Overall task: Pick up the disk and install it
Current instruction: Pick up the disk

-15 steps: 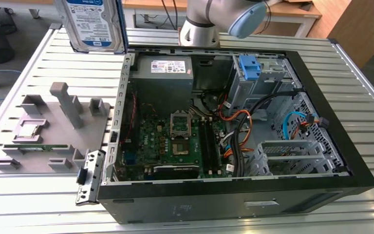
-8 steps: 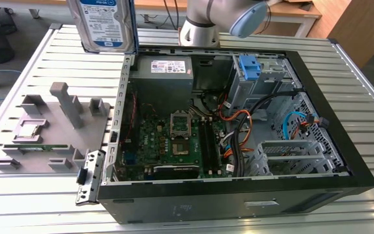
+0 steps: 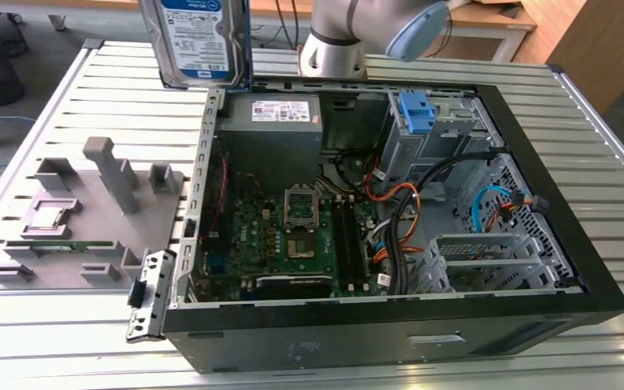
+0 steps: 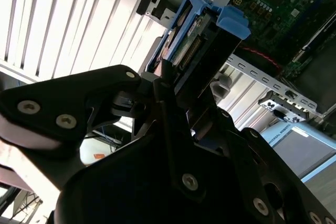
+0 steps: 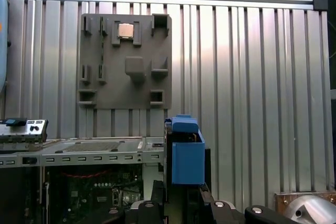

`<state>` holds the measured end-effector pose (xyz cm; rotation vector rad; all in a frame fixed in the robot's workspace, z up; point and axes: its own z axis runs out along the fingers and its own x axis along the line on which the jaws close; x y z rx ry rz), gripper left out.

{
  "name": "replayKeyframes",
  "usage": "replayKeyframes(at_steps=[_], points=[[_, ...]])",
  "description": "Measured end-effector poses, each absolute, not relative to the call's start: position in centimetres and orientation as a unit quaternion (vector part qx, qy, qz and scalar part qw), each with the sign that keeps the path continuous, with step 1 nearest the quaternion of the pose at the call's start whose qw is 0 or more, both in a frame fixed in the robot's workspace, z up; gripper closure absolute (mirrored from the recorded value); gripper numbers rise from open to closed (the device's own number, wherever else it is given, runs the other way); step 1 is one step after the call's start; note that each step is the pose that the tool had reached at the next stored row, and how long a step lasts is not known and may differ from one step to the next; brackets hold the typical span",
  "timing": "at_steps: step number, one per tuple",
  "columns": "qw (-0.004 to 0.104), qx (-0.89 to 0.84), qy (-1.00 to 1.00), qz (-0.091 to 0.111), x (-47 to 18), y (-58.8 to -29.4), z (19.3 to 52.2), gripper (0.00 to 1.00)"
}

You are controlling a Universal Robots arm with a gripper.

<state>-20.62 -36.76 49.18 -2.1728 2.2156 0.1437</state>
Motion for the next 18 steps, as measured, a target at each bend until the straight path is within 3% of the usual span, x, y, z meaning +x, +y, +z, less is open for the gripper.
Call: replayKeyframes(at_steps=[18], points=[[0.018, -0.699, 0.713, 0.046, -16.2, -36.8, 49.2, 0.65]])
